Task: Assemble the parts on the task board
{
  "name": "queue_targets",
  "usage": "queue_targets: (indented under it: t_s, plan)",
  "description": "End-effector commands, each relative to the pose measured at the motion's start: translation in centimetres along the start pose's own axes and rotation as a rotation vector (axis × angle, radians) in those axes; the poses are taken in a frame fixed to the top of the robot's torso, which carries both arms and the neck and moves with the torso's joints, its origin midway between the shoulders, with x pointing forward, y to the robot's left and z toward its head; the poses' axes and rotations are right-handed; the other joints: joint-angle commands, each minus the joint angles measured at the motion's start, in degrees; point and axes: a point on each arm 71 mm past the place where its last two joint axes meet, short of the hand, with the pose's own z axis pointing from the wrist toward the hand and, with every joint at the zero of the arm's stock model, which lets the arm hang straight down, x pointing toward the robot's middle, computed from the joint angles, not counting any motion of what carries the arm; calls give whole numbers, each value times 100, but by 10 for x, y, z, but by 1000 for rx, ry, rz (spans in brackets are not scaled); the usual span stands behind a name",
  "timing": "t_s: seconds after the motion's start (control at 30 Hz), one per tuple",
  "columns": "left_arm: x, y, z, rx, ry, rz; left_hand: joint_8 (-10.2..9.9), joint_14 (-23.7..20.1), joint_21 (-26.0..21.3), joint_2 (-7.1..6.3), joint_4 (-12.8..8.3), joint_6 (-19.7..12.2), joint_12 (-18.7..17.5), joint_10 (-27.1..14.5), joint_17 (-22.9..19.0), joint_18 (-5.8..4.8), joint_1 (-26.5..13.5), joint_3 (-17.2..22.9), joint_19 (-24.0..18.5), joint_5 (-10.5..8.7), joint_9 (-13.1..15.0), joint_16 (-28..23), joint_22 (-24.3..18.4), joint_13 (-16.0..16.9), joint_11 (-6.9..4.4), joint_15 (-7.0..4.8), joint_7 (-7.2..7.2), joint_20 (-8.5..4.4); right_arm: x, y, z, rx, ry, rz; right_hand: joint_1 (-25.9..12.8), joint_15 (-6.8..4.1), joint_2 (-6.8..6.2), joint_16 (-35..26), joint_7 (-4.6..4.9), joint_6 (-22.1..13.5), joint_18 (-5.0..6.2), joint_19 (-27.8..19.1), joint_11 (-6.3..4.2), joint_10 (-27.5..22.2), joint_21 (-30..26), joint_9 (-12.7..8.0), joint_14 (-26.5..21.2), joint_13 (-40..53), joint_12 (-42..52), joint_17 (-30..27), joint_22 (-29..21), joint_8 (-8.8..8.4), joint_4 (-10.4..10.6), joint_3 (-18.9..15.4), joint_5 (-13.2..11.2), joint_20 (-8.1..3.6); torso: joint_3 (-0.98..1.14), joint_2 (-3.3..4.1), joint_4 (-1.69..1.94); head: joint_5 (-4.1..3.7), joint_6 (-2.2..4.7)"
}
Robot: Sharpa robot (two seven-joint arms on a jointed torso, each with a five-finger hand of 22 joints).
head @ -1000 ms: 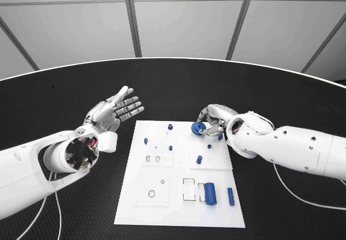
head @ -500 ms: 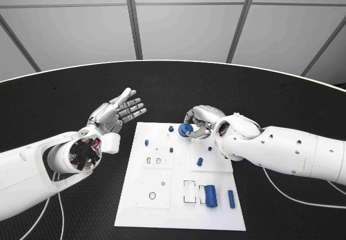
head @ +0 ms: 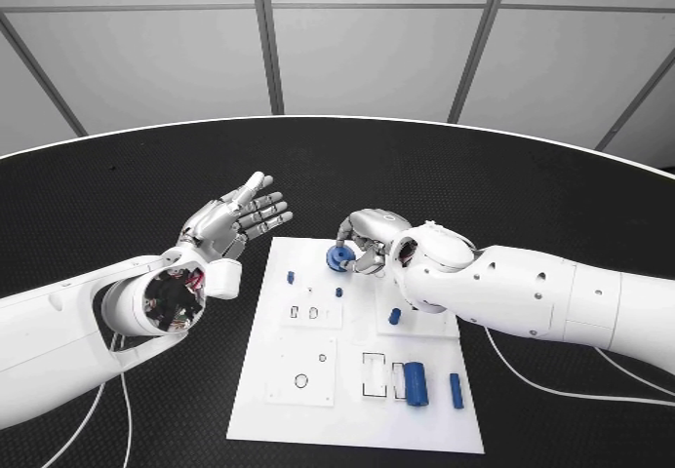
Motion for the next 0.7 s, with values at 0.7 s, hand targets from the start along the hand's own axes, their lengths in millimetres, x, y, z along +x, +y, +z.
queue_targets:
  t_s: [0.7]
  plan:
    - [0, 0, 0, 0, -1, 1, 4, -30, -27, 45, 9, 40, 2, 25, -9, -11, -9, 36, -40, 32, 5, -19, -6, -1, -4, -2, 789, -3, 7, 12, 9, -12, 33, -8, -116, -37, 4, 27, -55, 35, -57, 51, -29, 275, 10, 46, 555, 1091, -8, 1225, 573, 36, -10, 47, 39, -34, 9, 2, 0, 40, -38]
